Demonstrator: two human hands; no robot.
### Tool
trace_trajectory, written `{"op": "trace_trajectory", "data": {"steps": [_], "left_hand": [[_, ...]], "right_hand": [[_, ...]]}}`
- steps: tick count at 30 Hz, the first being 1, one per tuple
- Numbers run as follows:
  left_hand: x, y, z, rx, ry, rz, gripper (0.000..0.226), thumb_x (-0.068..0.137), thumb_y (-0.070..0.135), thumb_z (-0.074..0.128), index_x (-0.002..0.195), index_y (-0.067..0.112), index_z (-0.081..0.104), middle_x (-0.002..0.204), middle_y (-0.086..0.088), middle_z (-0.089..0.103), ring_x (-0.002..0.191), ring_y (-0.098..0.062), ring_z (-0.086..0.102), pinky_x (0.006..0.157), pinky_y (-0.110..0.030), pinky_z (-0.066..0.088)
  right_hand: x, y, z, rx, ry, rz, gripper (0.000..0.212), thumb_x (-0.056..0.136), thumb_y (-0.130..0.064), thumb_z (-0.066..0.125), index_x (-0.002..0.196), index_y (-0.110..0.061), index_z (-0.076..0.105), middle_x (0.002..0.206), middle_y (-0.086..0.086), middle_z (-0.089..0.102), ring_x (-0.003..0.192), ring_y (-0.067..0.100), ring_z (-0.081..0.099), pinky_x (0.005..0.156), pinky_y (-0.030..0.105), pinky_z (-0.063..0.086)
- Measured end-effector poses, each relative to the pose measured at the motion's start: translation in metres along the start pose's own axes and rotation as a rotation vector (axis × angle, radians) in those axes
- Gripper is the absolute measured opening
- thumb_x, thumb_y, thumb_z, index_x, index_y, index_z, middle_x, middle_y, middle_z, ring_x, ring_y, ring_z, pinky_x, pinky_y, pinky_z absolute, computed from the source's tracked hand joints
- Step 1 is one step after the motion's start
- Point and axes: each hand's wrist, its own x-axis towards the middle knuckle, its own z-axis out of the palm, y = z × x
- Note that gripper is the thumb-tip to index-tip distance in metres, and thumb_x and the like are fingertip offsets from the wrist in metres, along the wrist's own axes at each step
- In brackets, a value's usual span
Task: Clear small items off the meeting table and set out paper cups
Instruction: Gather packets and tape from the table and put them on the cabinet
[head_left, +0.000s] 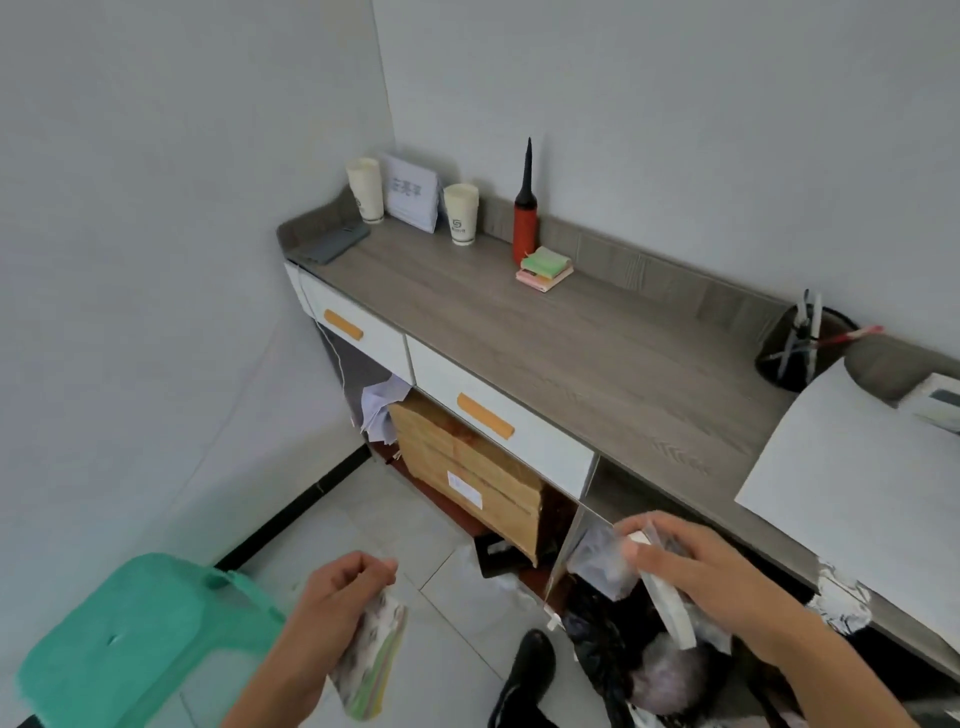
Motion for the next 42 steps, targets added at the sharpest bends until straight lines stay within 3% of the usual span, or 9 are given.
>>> {"op": "trace_trajectory", "data": {"steps": [4,8,12,14,18,21,26,33,42], "left_hand": [[0.069,0.054,0.008,0.039,0.012,0.017,0.026,0.091,0.019,0.063,0.067,0.009,0.062,0.039,0.008,0.042,0.032,-0.004,0.037,0.043,-0.019,0.032],[0.13,0.109,0.009,0.041,0.048,-0.001,0.029,0.094,0.029,0.057,0.076,0.008,0.065,0.038,0.005,0.046,0.029,-0.007,0.039,0.037,-0.016,0.032],[0.184,0.146,0.015,-0.009,0.073,-0.085,0.028,0.09,0.017,0.044,0.077,0.016,0.069,0.052,-0.002,0.06,0.044,-0.017,0.055,0.045,-0.022,0.039],[0.216,0.164,0.022,0.013,0.027,-0.085,0.033,0.084,0.005,0.04,0.077,0.019,0.069,0.056,-0.001,0.063,0.047,-0.014,0.057,0.042,-0.021,0.041],[0.29,0.208,0.049,0.062,-0.226,-0.021,0.034,0.085,-0.008,0.041,0.092,0.016,0.066,0.085,-0.01,0.067,0.071,-0.023,0.065,0.05,-0.03,0.052],[0.343,0.245,0.083,0.091,-0.413,0.07,0.032,0.089,-0.008,0.051,0.1,0.019,0.061,0.101,-0.01,0.069,0.082,-0.023,0.069,0.055,-0.028,0.055],[0.421,0.306,0.157,0.191,-0.551,0.259,0.038,0.087,-0.006,0.061,0.094,0.03,0.055,0.099,-0.005,0.067,0.08,-0.012,0.069,0.054,-0.02,0.057],[0.481,0.328,0.247,0.566,-0.564,0.638,0.035,0.084,0.001,0.062,0.115,0.014,0.055,0.091,-0.001,0.062,0.082,-0.02,0.061,0.068,-0.028,0.046],[0.482,0.329,0.253,1.031,-0.513,1.188,0.026,0.084,0.022,0.065,0.108,0.011,0.063,0.111,-0.009,0.057,0.102,-0.027,0.051,0.086,-0.036,0.043]], "right_hand": [[0.078,-0.029,-0.032,0.079,0.074,-0.003,0.037,0.066,-0.062,0.068,0.097,-0.042,0.069,0.102,-0.008,0.068,0.088,0.006,0.067,0.078,0.025,0.052],[0.153,-0.066,-0.052,0.076,0.077,-0.02,0.044,0.07,-0.058,0.068,0.106,-0.033,0.065,0.094,-0.001,0.064,0.065,-0.001,0.066,0.063,0.019,0.054],[0.205,-0.084,-0.062,0.012,0.095,0.011,0.035,0.076,-0.053,0.069,0.104,-0.034,0.062,0.1,0.005,0.064,0.08,0.019,0.069,0.068,0.031,0.059],[0.223,-0.088,-0.069,0.013,0.134,0.041,0.04,0.069,-0.055,0.07,0.102,-0.033,0.062,0.1,0.008,0.062,0.07,0.008,0.068,0.057,0.022,0.055],[0.253,-0.082,-0.083,-0.077,0.265,0.104,0.035,0.075,-0.058,0.068,0.102,-0.037,0.061,0.099,0.004,0.063,0.085,0.023,0.065,0.071,0.031,0.052],[0.265,-0.082,-0.087,-0.056,0.396,0.182,0.026,0.078,-0.052,0.071,0.099,-0.038,0.064,0.096,-0.004,0.066,0.083,0.017,0.065,0.078,0.037,0.054],[0.287,-0.096,-0.086,-0.192,0.597,0.328,0.032,0.082,-0.052,0.069,0.109,-0.037,0.06,0.108,-0.011,0.061,0.093,0.008,0.06,0.078,0.026,0.047],[0.301,-0.097,-0.061,-0.303,0.74,0.451,0.049,0.081,-0.062,0.062,0.126,-0.044,0.052,0.122,-0.02,0.049,0.114,0.005,0.047,0.091,0.022,0.042],[0.315,-0.096,-0.071,-0.375,0.794,0.481,0.064,0.079,-0.066,0.06,0.134,-0.038,0.045,0.125,-0.018,0.05,0.116,0.006,0.047,0.093,0.025,0.044]]}}
